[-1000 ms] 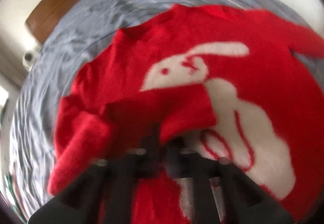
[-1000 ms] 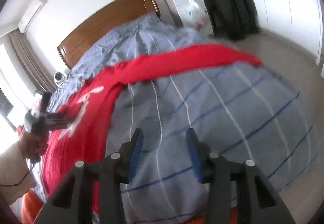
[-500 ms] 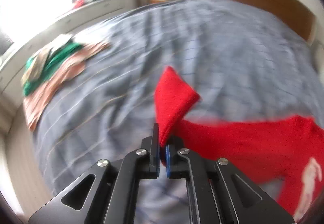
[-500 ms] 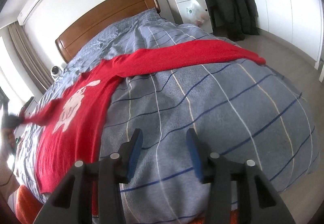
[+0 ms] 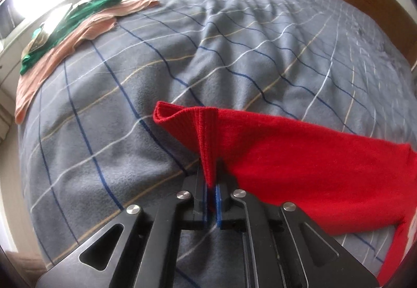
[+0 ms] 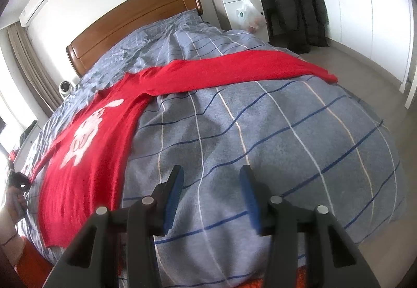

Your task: Fold small clothes

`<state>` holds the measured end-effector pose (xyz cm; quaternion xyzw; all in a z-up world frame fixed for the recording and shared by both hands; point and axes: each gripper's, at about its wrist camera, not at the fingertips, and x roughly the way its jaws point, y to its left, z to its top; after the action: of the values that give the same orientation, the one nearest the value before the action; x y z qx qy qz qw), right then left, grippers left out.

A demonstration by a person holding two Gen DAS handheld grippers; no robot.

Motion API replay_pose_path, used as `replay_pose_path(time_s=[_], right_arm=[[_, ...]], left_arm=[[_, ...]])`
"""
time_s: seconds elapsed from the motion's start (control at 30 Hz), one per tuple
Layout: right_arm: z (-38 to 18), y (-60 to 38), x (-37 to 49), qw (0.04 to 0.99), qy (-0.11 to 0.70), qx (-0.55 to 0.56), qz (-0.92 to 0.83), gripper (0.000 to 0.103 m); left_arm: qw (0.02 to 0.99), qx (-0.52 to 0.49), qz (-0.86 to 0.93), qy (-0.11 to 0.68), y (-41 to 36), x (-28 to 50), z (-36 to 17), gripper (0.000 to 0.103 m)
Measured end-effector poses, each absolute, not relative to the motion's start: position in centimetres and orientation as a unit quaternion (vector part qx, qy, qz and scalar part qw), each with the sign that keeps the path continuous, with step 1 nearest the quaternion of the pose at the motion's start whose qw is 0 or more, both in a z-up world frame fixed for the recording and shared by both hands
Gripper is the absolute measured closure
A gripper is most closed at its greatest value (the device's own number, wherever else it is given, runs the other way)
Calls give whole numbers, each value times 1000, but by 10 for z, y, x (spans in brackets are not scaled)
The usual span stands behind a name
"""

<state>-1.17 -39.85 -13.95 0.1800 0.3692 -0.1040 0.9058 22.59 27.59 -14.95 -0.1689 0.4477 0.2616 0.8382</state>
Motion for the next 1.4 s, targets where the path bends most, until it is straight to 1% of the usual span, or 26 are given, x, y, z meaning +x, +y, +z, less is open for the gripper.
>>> replay_pose_path(time_s=[0.17, 0.2, 0.23, 0.27, 0.3, 0.33, 0.37, 0.4, 0.43, 0.57, 0.63, 0.73, 0.87, 0.97, 1.17, 1.23, 1.3, 1.4], right_arm=[[-143, -397, -7, 902, 378, 174, -117, 58], [-142, -396, -8, 902, 378, 171, -118, 58], [-141, -395, -8, 903, 377, 169, -119, 58], [-140, -394, -9, 904, 375, 167, -121, 58], [-139, -394, -11, 905, 373, 166, -123, 58], [-139, -394, -12, 905, 371, 166, -125, 58], [-138, -394, -14, 906, 368, 167, -127, 58], [-137, -394, -16, 906, 366, 168, -129, 58], [-137, -395, -17, 907, 363, 170, -131, 58], [-135, -399, -21, 908, 355, 177, -136, 56], [-134, -400, -22, 908, 352, 180, -139, 56], [-132, -400, -22, 910, 346, 179, -145, 56], [-130, -396, -22, 912, 344, 169, -148, 55], [-129, -392, -22, 913, 344, 160, -148, 55], [-125, -392, -28, 917, 333, 159, -153, 50], [-125, -394, -29, 916, 332, 163, -155, 50], [-126, -396, -28, 915, 332, 167, -156, 50], [-127, -397, -26, 914, 335, 168, -157, 50]], left_arm=[[853, -155, 247, 434, 276, 224, -151, 96], [854, -165, 241, 429, 279, 220, -149, 93], [855, -178, 238, 425, 281, 213, -147, 84], [854, -194, 237, 420, 286, 207, -145, 78], [853, -204, 237, 417, 289, 202, -143, 60], [852, -213, 242, 413, 293, 195, -139, 45], [850, -214, 250, 410, 294, 188, -135, 36], [850, -209, 265, 405, 296, 179, -130, 25], [851, -207, 273, 399, 296, 172, -126, 23], [862, -222, 259, 376, 295, 134, -106, 22], [868, -232, 241, 367, 285, 112, -98, 15], [882, -230, 189, 365, 256, 91, -95, 11], [896, -182, 113, 390, 211, 91, -104, 10], [894, -147, 97, 412, 191, 103, -118, 10], [877, -136, 120, 446, 191, 113, -148, 10], [873, -147, 119, 451, 196, 112, -151, 5], [872, -151, 122, 450, 198, 113, -153, 2], [870, -146, 127, 453, 197, 113, -157, 1]])
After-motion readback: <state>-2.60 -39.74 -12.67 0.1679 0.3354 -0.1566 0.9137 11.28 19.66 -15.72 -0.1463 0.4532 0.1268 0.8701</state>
